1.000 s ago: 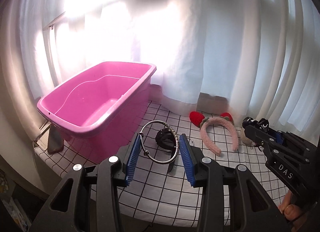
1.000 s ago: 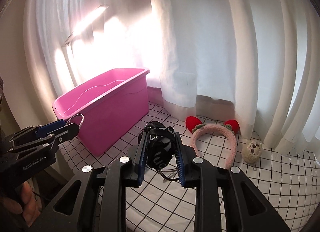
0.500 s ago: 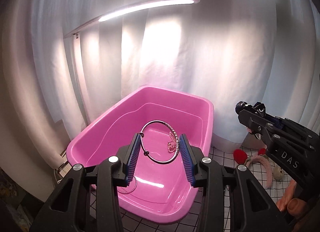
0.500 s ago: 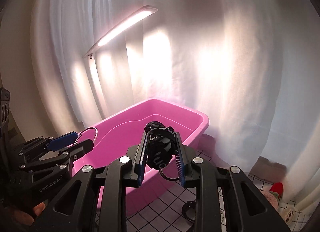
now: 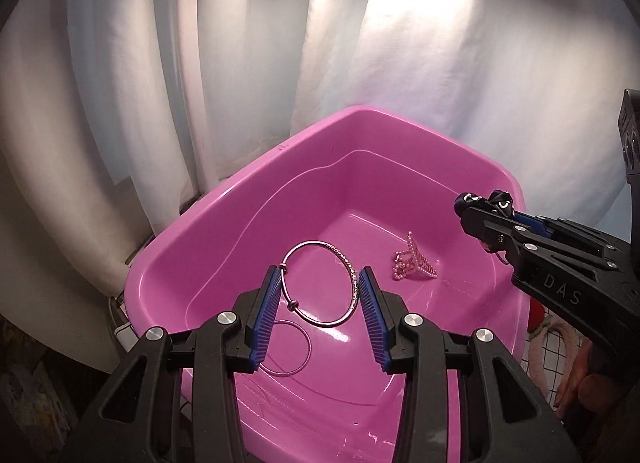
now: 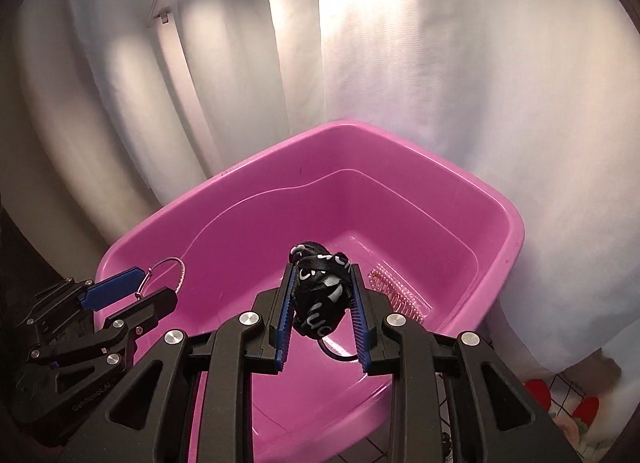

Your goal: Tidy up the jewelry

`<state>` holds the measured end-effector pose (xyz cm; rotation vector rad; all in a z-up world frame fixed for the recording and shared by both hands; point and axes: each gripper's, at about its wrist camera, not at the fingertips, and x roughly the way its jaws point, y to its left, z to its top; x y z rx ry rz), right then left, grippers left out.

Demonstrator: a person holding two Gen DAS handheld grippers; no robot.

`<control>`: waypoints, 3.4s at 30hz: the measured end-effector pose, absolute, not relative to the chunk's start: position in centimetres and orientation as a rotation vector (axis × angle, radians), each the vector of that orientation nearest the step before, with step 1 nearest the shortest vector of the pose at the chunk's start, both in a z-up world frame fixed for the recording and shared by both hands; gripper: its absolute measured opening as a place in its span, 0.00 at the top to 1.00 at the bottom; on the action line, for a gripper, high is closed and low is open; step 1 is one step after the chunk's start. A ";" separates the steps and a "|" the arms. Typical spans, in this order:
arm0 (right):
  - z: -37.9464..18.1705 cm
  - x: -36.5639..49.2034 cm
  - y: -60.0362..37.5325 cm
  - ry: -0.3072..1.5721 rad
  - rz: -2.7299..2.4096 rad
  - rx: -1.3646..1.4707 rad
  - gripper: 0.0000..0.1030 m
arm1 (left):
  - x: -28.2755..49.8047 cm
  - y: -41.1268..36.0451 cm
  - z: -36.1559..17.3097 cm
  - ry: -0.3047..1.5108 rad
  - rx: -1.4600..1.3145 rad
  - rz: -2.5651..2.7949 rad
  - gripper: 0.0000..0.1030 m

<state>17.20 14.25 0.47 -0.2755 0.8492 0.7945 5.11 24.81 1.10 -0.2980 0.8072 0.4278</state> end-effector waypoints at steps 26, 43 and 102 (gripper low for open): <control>-0.7 18.9 14.9 0.903 0.714 -0.310 0.43 | 4.9 26.7 0.0 0.874 -0.338 0.507 0.23; 0.7 17.0 13.5 0.866 0.714 -0.278 0.43 | 3.2 25.6 1.6 0.846 -0.317 0.507 0.22; -4.0 1.4 -34.5 0.932 0.384 -0.099 0.36 | -5.8 -6.9 -3.0 0.906 -0.277 0.313 0.11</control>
